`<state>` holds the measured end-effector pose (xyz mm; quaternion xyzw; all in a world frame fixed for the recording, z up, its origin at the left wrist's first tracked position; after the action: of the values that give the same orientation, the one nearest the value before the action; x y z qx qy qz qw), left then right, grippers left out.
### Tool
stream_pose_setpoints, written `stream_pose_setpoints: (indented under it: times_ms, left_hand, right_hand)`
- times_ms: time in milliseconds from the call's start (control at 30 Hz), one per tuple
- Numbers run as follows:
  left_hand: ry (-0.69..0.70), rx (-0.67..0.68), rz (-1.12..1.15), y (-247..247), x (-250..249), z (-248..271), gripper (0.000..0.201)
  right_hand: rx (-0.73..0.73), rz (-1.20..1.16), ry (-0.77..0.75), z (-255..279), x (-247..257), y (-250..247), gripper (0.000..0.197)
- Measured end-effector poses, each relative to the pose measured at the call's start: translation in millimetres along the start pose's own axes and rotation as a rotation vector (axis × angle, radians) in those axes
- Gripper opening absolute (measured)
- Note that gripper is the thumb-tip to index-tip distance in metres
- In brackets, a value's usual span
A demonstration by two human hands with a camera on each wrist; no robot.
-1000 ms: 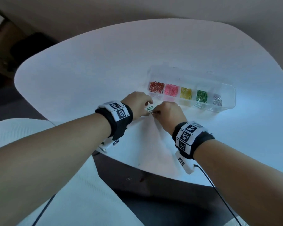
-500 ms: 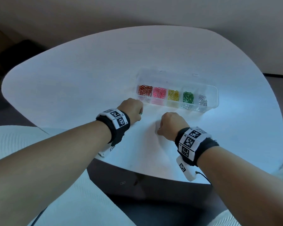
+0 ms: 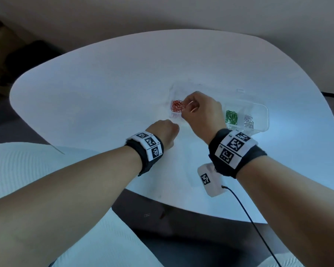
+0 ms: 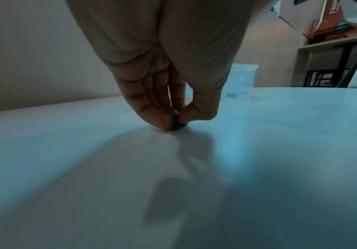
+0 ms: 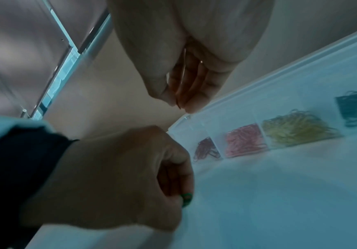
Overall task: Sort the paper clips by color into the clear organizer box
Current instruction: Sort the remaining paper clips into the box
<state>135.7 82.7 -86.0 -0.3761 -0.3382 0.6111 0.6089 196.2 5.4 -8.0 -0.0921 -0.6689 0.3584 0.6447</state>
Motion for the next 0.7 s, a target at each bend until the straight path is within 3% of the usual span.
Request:
stream_pose_setpoints:
  times_ms: [167,267,333,467,533,700]
  left_hand:
    - [-0.086,0.012,0.282,0.0,20.8,-1.4,0.014]
    - [-0.17,-0.029,0.461,-0.1,45.4,-0.6,0.014]
    - [-0.23,-0.067,0.545,-1.1,63.0,1.6,0.015]
    - [-0.303,-0.123,0.608,-5.7,83.3,5.3,0.014]
    - [-0.317,-0.134,0.62,-7.0,86.7,6.5,0.016]
    - [-0.192,-0.066,0.576,-14.9,65.0,5.6,0.019]
  right_hand:
    - [-0.013,-0.007,0.058,-19.1,-8.0,4.3,0.022]
    - [-0.064,0.146,-0.059,-3.1,-3.1,3.3,0.013]
    - [0.057,0.251,-0.127,12.4,-7.5,25.3,0.02]
    - [0.46,0.334,-0.333,46.1,-16.9,89.1,0.038]
    - [0.527,0.402,-0.371,48.7,-20.5,104.4,0.037]
    - [0.559,0.616,-0.201,41.6,-27.6,102.9,0.023]
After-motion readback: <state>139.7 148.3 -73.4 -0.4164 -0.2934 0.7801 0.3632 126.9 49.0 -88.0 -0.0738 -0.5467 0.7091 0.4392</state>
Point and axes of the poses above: each hand's wrist, its own z-axis away from the middle knuckle, its own y-axis out of the palm, x = y × z, the point moved 9 cm from there along -z, towards the middle knuckle, and after that the axes turned 6 degrees about -z, right-handed, at the moved point
